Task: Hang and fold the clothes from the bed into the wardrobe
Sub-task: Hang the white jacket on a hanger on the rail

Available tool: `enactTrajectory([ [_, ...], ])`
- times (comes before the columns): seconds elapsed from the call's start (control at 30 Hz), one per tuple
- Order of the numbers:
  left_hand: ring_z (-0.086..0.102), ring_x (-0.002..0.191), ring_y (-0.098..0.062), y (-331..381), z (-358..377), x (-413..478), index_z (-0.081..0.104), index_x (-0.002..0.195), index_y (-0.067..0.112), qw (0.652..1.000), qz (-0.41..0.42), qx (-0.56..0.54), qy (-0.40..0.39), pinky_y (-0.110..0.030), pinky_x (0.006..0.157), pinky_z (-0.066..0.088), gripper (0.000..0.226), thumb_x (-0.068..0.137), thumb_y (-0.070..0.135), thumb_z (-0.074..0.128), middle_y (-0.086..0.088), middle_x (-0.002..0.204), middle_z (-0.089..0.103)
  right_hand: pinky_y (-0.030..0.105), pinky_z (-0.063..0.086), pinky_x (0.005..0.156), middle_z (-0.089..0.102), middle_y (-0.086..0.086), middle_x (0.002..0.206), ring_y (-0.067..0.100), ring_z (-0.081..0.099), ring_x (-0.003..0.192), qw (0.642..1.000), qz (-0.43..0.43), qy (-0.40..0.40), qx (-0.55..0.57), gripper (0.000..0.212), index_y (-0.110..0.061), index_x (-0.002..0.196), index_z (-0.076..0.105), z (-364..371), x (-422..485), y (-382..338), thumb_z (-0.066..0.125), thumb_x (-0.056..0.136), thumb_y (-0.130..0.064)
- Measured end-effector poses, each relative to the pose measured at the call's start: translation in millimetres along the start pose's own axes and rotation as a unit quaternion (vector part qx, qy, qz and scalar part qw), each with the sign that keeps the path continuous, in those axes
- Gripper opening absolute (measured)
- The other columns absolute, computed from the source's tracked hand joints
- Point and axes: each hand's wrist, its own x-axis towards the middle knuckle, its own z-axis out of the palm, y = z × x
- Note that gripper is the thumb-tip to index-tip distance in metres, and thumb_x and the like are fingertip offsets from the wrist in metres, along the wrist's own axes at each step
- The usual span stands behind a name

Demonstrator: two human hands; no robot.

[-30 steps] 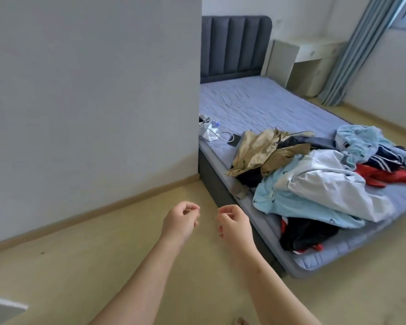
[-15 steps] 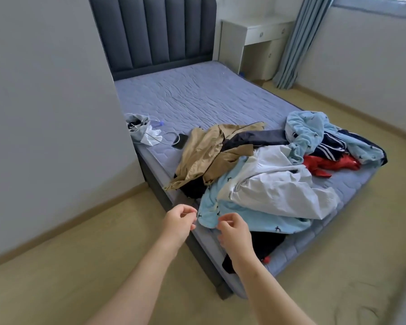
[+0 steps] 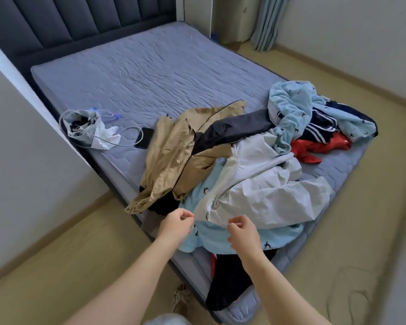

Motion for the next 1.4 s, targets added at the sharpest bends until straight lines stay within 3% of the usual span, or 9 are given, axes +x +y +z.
enactTrajectory([
  [0.27,0.059,0.085,-0.017,28,46,81,0.057,0.083,0.025,0.991,-0.044,0.125,0.000,-0.028,0.068,0.046,0.013,0.092,0.023,0.047,0.001,0.094,0.061,0.027,0.045,0.064,0.056,-0.003,0.085,0.016,0.056,0.075,0.999,0.047,-0.022,-0.009,0.015,-0.025,0.083,0.052,-30,79,1,0.044,0.087,-0.013],
  [0.43,0.042,0.121,-0.018,15,82,116,0.041,0.129,0.029,0.950,-0.068,0.303,-0.007,-0.034,0.091,0.040,0.040,0.090,0.033,0.048,0.005,0.137,0.039,0.025,0.043,0.063,0.057,-0.003,0.086,0.016,0.057,0.076,0.991,0.056,-0.101,-0.061,0.015,-0.026,0.082,0.051,-58,130,13,0.044,0.087,-0.014],
  [0.57,0.021,0.139,-0.019,3,109,143,0.027,0.143,0.023,0.962,-0.114,0.247,-0.001,-0.037,0.109,0.028,0.063,0.088,0.035,0.056,0.001,0.152,0.016,0.023,0.041,0.060,0.055,-0.006,0.081,0.014,0.057,0.074,0.983,0.064,-0.133,-0.104,0.016,-0.026,0.083,0.051,-89,174,21,0.044,0.087,-0.012],
  [0.87,0.024,0.139,-0.024,4,124,163,0.006,0.149,0.017,0.983,-0.169,0.066,0.005,-0.034,0.108,0.026,0.079,0.090,0.018,0.059,-0.008,0.154,0.016,0.024,0.039,0.055,0.056,-0.005,0.084,0.017,0.055,0.071,0.978,0.071,-0.142,-0.133,0.016,-0.025,0.082,0.051,-126,223,28,0.043,0.089,-0.013],
  [0.97,0.046,0.121,-0.022,3,123,162,-0.008,0.149,0.022,0.972,-0.220,0.024,-0.082,-0.028,0.096,0.037,0.089,0.090,0.016,0.059,-0.015,0.140,0.041,0.025,0.041,0.054,0.056,-0.005,0.084,0.017,0.056,0.069,0.979,0.072,-0.136,-0.137,0.016,-0.026,0.082,0.051,-129,222,36,0.044,0.089,-0.013],
  [1.07,0.051,0.071,-0.013,0,129,156,0.026,0.144,0.016,0.974,-0.190,0.091,-0.081,-0.021,0.065,0.040,0.062,0.090,0.016,0.058,-0.004,0.079,0.056,0.023,0.039,0.051,0.057,-0.005,0.082,0.015,0.056,0.066,0.975,0.071,-0.147,-0.151,0.014,-0.025,0.086,0.052,-131,212,44,0.044,0.089,-0.013],
  [1.17,0.055,0.081,-0.017,0,134,147,0.056,0.110,0.019,0.980,-0.143,0.131,-0.042,-0.027,0.074,0.042,0.019,0.091,0.015,0.056,-0.006,0.091,0.059,0.021,0.038,0.048,0.057,-0.004,0.081,0.016,0.055,0.066,0.973,0.077,-0.158,-0.150,0.017,-0.025,0.084,0.050,-128,201,48,0.042,0.089,-0.011],
  [1.27,0.052,0.104,-0.020,5,135,137,0.058,0.105,0.018,0.985,-0.109,0.136,0.009,-0.028,0.089,0.039,0.014,0.091,0.016,0.055,0.000,0.106,0.046,0.019,0.039,0.046,0.057,-0.003,0.082,0.015,0.054,0.064,0.971,0.073,-0.172,-0.151,0.013,-0.020,0.091,0.052,-122,189,45,0.043,0.089,-0.012],
  [1.4,0.049,0.077,-0.015,33,138,115,0.054,0.084,0.021,0.994,-0.095,0.038,-0.026,-0.026,0.068,0.038,0.013,0.092,0.012,0.052,0.002,0.079,0.054,0.025,0.040,0.060,0.057,-0.002,0.088,0.019,0.058,0.081,0.974,0.054,-0.173,-0.135,0.016,-0.021,0.099,0.053,-121,171,35,0.044,0.088,-0.014],
])
